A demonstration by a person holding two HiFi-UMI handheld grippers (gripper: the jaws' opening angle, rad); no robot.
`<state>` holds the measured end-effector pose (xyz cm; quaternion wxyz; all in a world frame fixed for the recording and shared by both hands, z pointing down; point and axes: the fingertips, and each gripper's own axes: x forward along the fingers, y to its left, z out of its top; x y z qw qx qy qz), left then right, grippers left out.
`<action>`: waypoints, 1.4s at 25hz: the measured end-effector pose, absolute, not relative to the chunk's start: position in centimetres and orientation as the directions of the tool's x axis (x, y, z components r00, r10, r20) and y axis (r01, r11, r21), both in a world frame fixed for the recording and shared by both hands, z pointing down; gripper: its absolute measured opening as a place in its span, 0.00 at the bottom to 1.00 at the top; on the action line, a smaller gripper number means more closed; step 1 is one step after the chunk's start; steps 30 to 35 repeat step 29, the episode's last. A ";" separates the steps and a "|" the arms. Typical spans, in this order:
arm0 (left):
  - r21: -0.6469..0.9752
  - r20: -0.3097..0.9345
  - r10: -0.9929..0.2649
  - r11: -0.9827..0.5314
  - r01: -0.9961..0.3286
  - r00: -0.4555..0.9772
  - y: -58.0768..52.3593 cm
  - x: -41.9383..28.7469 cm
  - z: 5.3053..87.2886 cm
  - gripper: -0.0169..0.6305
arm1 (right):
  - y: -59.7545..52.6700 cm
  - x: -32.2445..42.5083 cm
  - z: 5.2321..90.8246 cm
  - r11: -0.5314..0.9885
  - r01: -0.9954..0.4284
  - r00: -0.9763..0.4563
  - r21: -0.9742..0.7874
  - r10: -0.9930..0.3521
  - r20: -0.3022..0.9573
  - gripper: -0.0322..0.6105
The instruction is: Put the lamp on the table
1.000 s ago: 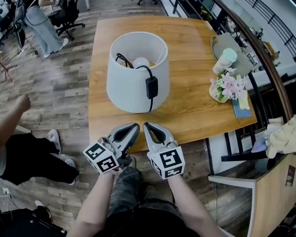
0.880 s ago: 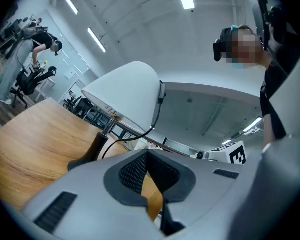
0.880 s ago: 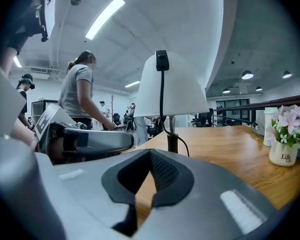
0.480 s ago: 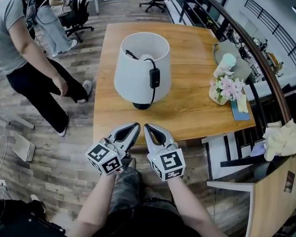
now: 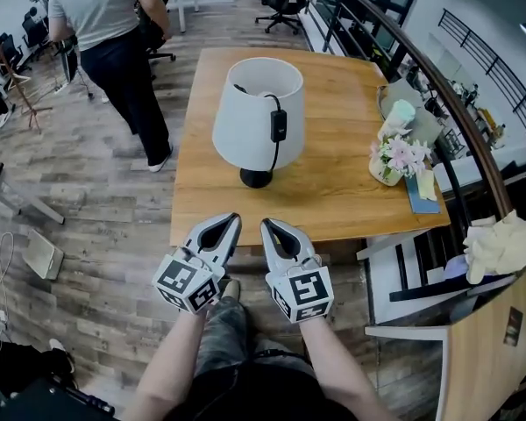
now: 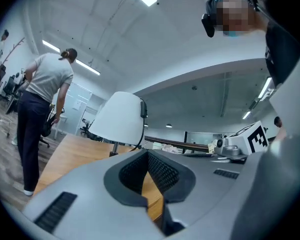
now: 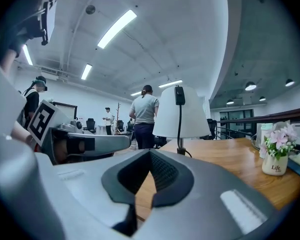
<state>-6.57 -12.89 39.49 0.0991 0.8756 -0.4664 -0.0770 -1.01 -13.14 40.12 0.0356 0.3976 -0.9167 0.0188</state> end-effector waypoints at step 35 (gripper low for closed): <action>0.184 -0.090 -0.912 -0.409 -0.894 0.399 -5.9 -5.0 35.3 0.02 | -5.7 3.1 34.7 0.671 -0.741 -0.671 0.026 -0.739 -0.056 0.06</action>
